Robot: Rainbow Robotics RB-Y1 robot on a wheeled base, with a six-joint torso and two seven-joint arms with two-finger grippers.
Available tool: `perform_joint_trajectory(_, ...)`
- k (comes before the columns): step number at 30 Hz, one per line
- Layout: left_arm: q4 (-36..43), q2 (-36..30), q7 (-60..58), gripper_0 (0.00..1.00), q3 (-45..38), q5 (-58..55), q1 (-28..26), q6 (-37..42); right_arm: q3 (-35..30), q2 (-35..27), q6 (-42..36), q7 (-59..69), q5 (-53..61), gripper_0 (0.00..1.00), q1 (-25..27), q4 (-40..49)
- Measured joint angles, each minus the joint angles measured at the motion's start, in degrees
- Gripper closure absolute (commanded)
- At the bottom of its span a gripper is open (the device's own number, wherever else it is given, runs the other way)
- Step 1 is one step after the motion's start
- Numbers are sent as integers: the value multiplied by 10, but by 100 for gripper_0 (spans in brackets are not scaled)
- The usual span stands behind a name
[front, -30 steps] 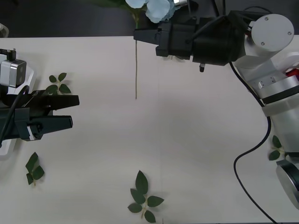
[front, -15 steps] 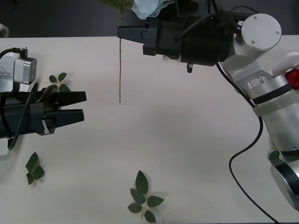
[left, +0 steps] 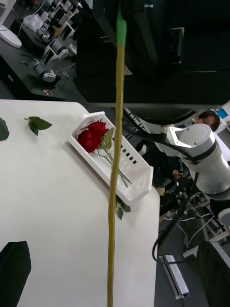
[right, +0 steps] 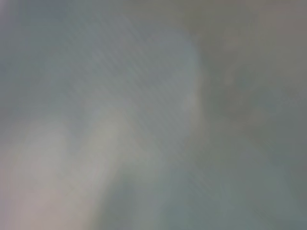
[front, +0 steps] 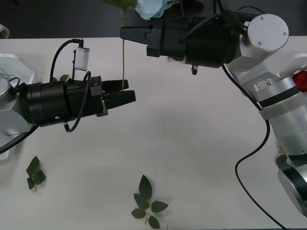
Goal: Place the red flowers into the right box and the blue flowers into the left box. If a person shows an open palm, hand one flower to the person first, then continue sorting.
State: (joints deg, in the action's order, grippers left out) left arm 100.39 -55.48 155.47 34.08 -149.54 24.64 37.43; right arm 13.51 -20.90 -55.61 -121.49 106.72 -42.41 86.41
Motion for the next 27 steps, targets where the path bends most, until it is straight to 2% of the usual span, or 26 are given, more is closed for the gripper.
perform_joint_trajectory(4, -8, 27, 0, 2, 32, 0, 32, -40, 0, 0, 0, 0, 0, 100, 0, 0)
perform_joint_trajectory(5, -9, 33, 0, 36, 38, 0, 38, -49, 0, 0, 0, 0, 0, 100, 0, 0)
perform_joint_trajectory(6, -9, 39, 0, 63, 42, 0, 42, -56, 0, 0, 0, 0, 0, 100, 0, 0)
perform_joint_trajectory(7, -10, 43, 0, 76, 45, 0, 44, -59, 0, 0, 0, 0, 0, 100, 0, 0)
perform_joint_trajectory(8, -11, 46, 0, 100, 47, 0, 46, -59, 0, 0, 0, 0, 0, 100, 0, 0)
perform_joint_trajectory(27, -15, 48, 0, 100, 47, 0, 46, -60, 2, 0, 5, 0, 0, 100, 0, 0)
